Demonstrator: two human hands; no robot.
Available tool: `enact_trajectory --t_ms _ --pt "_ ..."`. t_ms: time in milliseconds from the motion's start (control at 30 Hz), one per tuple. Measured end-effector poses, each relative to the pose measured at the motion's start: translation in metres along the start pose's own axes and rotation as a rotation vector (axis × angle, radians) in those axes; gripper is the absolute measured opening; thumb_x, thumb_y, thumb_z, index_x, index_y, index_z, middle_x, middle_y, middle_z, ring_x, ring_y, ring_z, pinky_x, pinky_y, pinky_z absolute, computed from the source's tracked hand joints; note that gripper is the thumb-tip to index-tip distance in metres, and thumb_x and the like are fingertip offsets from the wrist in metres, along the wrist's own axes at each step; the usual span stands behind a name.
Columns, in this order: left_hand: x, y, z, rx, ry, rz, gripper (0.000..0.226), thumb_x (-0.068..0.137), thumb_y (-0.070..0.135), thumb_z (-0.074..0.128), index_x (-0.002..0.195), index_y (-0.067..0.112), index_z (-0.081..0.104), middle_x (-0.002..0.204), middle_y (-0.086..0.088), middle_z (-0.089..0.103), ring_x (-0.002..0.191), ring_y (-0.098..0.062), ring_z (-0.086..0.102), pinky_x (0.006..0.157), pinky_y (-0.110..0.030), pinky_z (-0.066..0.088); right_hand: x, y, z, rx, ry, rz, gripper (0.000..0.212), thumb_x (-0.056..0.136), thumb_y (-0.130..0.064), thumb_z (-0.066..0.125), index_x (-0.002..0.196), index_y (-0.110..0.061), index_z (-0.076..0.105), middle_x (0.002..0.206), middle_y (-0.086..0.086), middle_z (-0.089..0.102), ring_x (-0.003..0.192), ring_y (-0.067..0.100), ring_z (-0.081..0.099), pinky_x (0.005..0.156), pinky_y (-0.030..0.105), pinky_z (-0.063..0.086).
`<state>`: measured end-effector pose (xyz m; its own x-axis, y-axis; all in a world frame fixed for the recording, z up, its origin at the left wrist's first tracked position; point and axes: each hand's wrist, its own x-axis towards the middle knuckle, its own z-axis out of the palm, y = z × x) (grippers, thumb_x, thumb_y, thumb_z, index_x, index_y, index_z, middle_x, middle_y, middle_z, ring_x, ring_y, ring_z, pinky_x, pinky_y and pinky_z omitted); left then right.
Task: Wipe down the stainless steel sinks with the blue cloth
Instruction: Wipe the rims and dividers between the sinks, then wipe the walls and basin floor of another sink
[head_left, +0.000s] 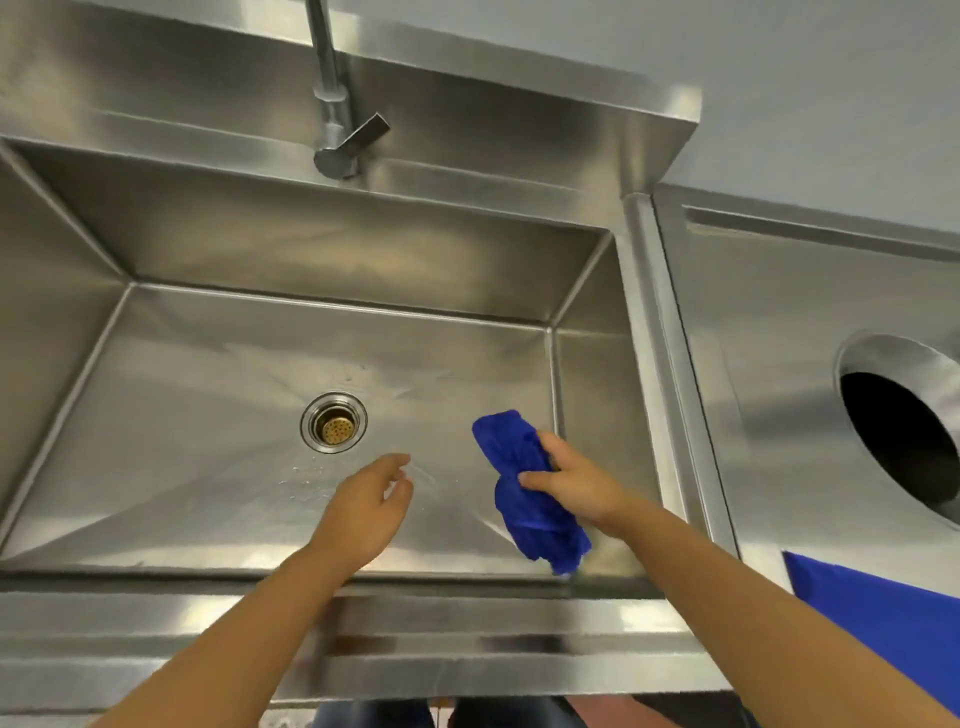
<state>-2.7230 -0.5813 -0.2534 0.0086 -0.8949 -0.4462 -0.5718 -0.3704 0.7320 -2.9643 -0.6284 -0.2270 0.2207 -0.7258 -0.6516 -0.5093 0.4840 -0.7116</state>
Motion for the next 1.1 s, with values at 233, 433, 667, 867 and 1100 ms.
enact_trajectory --t_ms 233,433,667,867,1100 --pt "0.039 0.035 -0.006 -0.174 -0.121 0.187 0.036 0.1 0.021 0.046 0.136 0.024 0.049 0.119 0.002 0.058 0.111 -0.013 0.053 0.088 -0.02 0.037 -0.005 -0.02 0.019 0.341 0.396 0.04 0.039 0.085 -0.021 0.07 0.118 -0.024 0.049 0.117 -0.001 0.061 0.107 0.021 0.061 0.098 0.041 0.049" --pt "0.048 0.067 0.029 -0.331 -0.198 0.319 0.037 0.1 0.015 0.047 0.133 0.028 0.05 0.116 0.01 0.059 0.105 0.004 0.054 0.087 -0.008 0.04 -0.03 -0.011 0.007 0.141 0.676 0.018 0.038 0.083 -0.017 0.069 0.113 -0.024 0.047 0.102 -0.011 0.055 0.092 0.008 0.058 0.072 0.016 0.045" --pt "0.047 0.092 0.084 -0.58 -0.534 0.119 0.039 0.098 0.037 0.047 0.137 0.035 0.043 0.125 0.015 0.056 0.114 -0.005 0.055 0.097 -0.037 0.05 -0.033 0.003 -0.007 -0.609 0.757 -0.077 0.06 0.076 -0.017 0.07 0.131 -0.019 0.045 0.12 0.0 0.05 0.1 0.018 0.054 0.08 0.032 0.049" --pt "0.062 0.105 0.123 -1.005 -0.646 -0.279 0.033 0.094 0.051 0.046 0.12 0.032 0.053 0.112 0.002 0.069 0.103 -0.02 0.067 0.076 -0.042 0.058 -0.027 0.018 -0.016 -0.565 0.569 -0.154 0.079 0.075 -0.016 0.073 0.143 -0.022 0.033 0.125 -0.003 0.049 0.109 0.013 0.051 0.087 0.026 0.05" --pt "0.08 0.084 0.174 -0.979 -0.654 -0.435 0.029 0.09 0.023 0.059 0.117 0.024 0.051 0.113 -0.009 0.065 0.1 -0.027 0.065 0.089 -0.047 0.054 -0.011 0.027 -0.088 -0.707 0.597 -0.263 0.039 0.088 -0.009 0.051 0.126 -0.013 0.058 0.116 -0.004 0.055 0.093 0.0 0.054 0.083 0.011 0.042"
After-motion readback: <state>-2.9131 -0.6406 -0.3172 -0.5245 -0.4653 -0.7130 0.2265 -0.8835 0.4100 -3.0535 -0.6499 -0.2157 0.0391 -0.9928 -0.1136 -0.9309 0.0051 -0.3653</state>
